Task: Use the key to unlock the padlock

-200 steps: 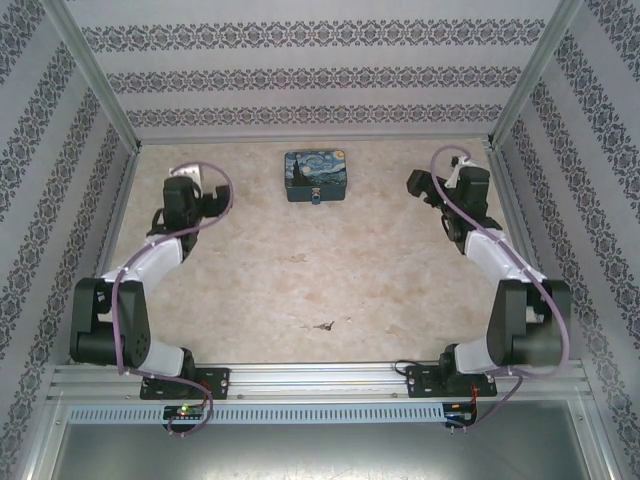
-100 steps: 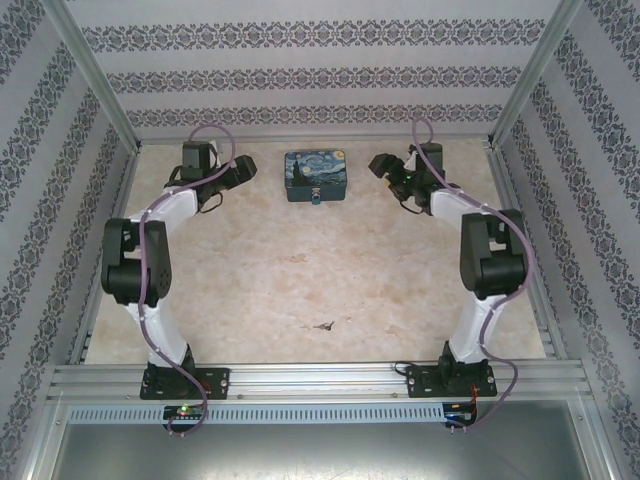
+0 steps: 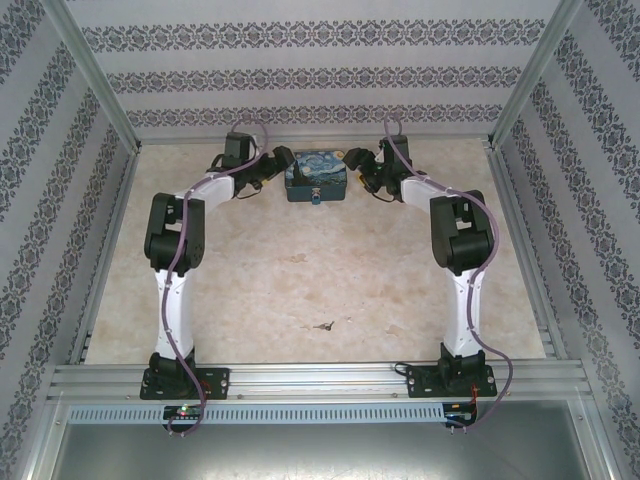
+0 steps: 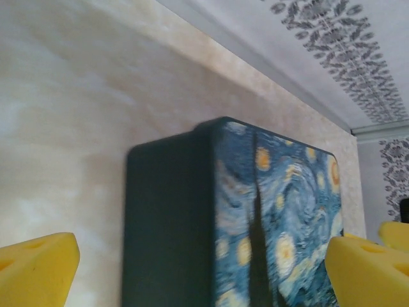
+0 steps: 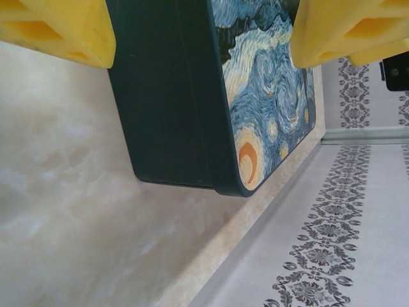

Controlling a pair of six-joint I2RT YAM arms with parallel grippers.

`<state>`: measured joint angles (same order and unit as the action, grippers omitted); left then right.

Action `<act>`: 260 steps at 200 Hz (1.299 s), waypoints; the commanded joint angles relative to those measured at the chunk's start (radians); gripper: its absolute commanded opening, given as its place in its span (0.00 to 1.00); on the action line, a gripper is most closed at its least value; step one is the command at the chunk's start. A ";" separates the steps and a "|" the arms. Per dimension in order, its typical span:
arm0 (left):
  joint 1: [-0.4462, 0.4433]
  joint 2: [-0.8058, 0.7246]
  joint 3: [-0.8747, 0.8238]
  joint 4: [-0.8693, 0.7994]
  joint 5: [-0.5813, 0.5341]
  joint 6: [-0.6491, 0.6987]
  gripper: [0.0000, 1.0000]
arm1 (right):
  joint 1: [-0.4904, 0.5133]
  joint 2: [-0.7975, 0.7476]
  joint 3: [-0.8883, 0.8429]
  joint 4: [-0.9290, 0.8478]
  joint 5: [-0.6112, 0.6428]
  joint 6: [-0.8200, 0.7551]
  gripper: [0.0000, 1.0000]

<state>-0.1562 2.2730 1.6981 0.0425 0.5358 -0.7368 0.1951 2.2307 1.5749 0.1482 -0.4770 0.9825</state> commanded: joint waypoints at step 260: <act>-0.309 -0.562 -0.886 0.344 -0.196 -0.176 1.00 | 0.264 -0.538 -0.750 0.128 0.136 0.021 0.55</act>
<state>-0.4072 1.7500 0.8680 0.3031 0.3252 -0.8570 0.4145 1.7298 0.8726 0.2371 -0.3477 0.9966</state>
